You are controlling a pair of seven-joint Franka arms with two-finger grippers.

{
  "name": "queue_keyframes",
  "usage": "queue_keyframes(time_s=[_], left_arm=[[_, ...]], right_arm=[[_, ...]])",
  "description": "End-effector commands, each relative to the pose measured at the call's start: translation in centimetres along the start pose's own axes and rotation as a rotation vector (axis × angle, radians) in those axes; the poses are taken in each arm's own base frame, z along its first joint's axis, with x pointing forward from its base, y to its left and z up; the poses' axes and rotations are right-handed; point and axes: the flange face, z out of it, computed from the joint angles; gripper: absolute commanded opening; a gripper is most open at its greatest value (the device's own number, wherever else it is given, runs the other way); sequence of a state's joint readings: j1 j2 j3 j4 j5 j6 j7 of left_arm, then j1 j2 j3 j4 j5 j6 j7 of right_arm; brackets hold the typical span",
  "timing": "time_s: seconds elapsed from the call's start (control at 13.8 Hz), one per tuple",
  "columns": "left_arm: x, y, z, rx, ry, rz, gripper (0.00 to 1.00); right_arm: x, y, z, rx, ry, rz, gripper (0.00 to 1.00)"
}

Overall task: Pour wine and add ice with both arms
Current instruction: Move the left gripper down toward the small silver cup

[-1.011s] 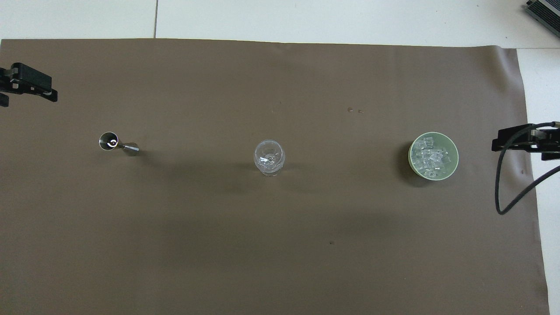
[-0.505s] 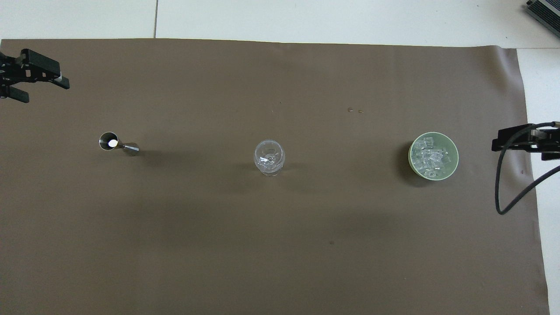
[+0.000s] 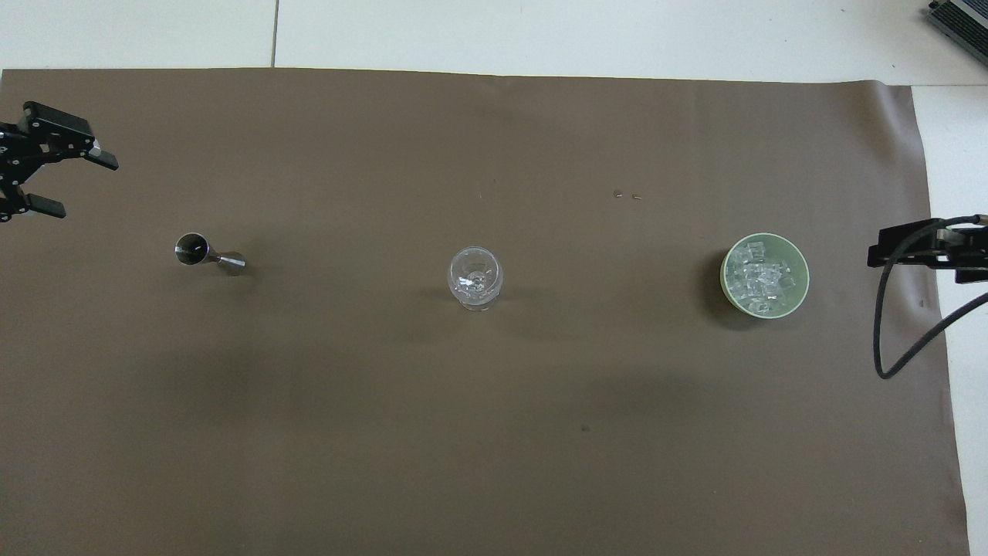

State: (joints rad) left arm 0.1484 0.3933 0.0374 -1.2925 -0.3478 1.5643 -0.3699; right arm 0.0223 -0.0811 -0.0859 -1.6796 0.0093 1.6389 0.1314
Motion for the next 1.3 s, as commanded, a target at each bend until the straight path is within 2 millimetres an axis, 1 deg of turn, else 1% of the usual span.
queue_keyframes(time_s=[0.0, 0.14, 0.22, 0.36, 0.43, 0.65, 0.79, 0.94, 1.01, 1.08, 1.16, 1.23], left_arm=[[2.3, -2.5, 1.6, -0.081, -0.052, -0.183, 1.0], [3.3, -3.3, 3.0, -0.099, -0.095, -0.3, 1.0], [3.7, -3.8, 3.3, -0.122, -0.117, -0.349, 1.0], [4.9, -6.2, 4.0, -0.191, -0.172, -0.447, 1.0], [5.2, -7.3, 4.9, -0.209, -0.202, -0.483, 1.0], [5.2, -8.7, 7.1, -0.239, -0.272, -0.589, 1.0], [5.5, -11.0, 8.6, -0.289, -0.316, -0.657, 1.0], [5.4, -12.3, 10.4, -0.31, -0.346, -0.725, 1.0], [5.1, -12.6, 10.8, -0.326, -0.359, -0.752, 1.0], [5.1, -13.3, 11.6, -0.35, -0.373, -0.785, 1.0], [5.0, -14.5, 12.3, -0.378, -0.38, -0.825, 1.0], [4.5, -14.8, 12.9, -0.395, -0.384, -0.849, 1.0]], right_arm=[[-0.6, 0.0, 0.0, -0.004, -0.002, 0.012, 1.0], [-0.6, -0.1, 0.0, -0.004, -0.002, 0.012, 1.0], [-0.6, 0.0, 0.0, -0.004, -0.002, 0.012, 1.0], [-0.6, 0.0, 0.0, -0.004, -0.002, 0.013, 1.0], [-0.6, 0.0, 0.0, -0.004, -0.002, 0.012, 1.0], [-0.6, 0.0, 0.0, -0.004, -0.002, 0.012, 1.0], [-0.6, -0.1, 0.0, -0.004, -0.002, 0.012, 1.0], [-0.6, 0.0, 0.0, -0.004, -0.002, 0.012, 1.0], [-0.6, 0.0, 0.0, -0.004, -0.002, 0.012, 1.0], [-0.6, -0.1, -0.1, -0.003, 0.0, 0.012, 1.0], [-0.6, 0.0, 0.0, -0.004, -0.002, 0.013, 1.0], [-0.6, 0.0, 0.0, -0.004, -0.002, 0.013, 1.0]])
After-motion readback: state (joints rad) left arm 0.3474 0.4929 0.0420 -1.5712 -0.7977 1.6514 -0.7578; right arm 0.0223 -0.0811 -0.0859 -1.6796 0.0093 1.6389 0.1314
